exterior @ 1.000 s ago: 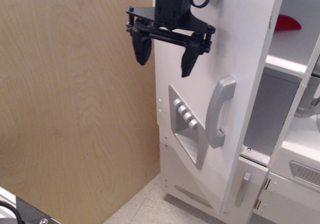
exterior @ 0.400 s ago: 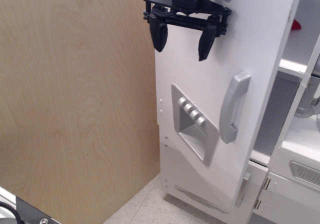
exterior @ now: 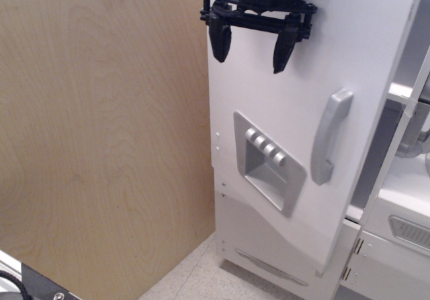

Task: Close fridge

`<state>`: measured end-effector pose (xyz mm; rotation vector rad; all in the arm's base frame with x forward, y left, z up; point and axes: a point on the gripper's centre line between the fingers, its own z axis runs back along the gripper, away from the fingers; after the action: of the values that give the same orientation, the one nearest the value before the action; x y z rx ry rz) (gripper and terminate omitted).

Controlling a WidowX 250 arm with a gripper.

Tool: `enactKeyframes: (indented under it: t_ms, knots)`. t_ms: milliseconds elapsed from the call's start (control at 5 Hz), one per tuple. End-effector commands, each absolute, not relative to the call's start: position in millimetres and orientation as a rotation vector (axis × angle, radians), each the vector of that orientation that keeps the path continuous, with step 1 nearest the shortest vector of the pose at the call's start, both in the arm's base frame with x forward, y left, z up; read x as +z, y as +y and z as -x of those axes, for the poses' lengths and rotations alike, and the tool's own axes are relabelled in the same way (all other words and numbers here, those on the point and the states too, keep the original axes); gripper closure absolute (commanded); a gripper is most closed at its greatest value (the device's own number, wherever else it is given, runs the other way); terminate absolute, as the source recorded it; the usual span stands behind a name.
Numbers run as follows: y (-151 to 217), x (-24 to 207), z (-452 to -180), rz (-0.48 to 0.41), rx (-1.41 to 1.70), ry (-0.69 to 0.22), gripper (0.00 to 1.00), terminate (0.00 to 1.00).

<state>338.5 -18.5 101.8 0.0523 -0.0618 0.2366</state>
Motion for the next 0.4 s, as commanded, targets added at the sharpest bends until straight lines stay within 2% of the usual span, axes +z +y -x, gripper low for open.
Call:
enactKeyframes:
  t_ms: [0,200]
  knots:
    - [-21,115,-358,-0.034,0.239,-0.156,0.00,0.00]
    - [-20,118,-369,-0.015,0.258,-0.160,0.00,0.00]
